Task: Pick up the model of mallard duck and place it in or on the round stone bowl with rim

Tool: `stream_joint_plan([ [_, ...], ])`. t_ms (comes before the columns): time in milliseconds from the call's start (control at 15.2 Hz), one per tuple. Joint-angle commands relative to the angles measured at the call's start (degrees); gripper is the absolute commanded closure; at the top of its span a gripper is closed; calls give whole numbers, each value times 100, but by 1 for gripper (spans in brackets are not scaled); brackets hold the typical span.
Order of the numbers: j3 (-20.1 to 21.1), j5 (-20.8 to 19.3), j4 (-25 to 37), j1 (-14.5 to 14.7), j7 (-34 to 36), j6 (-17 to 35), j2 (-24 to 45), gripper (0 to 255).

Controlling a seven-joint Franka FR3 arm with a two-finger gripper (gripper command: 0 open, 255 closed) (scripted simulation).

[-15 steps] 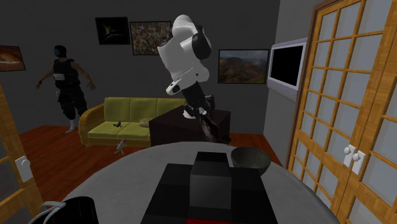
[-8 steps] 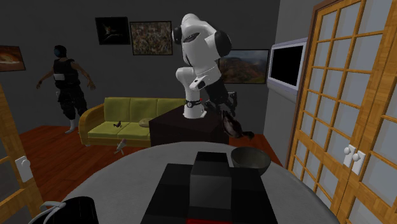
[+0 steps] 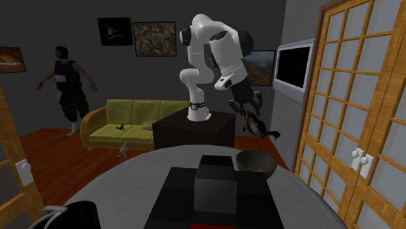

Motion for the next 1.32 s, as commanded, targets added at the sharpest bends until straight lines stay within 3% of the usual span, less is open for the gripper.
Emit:
stream_joint_plan([
  [0, 6, 5, -52, 26, -12, 117, 55, 255],
  [1254, -13, 53, -381, 90, -391, 1018, 702, 255],
])
